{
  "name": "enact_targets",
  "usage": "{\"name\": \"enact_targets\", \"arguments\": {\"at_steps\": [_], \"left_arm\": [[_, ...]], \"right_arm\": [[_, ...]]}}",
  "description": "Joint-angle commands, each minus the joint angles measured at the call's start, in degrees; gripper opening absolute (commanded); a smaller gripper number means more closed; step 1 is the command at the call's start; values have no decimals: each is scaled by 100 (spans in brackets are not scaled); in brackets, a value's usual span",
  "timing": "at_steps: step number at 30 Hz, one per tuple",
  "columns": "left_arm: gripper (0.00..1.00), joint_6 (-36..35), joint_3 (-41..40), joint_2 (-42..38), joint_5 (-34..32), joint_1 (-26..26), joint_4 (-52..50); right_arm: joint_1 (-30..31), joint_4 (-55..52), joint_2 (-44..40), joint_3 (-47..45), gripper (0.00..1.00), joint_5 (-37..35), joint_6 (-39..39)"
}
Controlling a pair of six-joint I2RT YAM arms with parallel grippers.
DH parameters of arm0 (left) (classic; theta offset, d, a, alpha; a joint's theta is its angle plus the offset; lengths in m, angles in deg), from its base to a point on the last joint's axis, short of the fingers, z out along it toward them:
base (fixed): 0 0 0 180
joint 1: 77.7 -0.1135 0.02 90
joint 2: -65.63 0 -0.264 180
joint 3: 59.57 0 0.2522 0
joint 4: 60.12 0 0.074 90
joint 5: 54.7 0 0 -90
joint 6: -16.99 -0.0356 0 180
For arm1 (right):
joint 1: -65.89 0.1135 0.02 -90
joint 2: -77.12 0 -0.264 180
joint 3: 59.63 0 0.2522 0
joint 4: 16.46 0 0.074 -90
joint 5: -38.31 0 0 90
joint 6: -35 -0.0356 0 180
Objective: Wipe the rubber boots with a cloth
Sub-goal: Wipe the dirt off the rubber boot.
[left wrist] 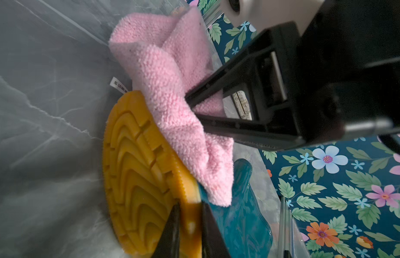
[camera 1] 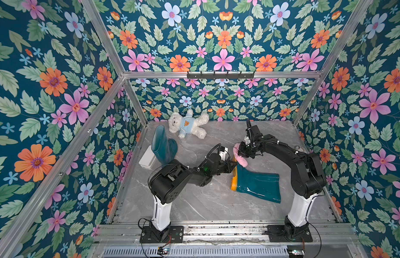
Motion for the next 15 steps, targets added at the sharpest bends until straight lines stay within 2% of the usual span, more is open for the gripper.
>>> {"name": "enact_targets", "arguments": {"at_steps": [1,15], "left_arm": [[6,-80,-70,164,-166,16,-1950],[5,-52,-19,225,-202,20,-2011]], "right_arm": [[192,-99,-259,-408,0,742,84],[838,-338,-1632,-1700,0,671,-43]]}}
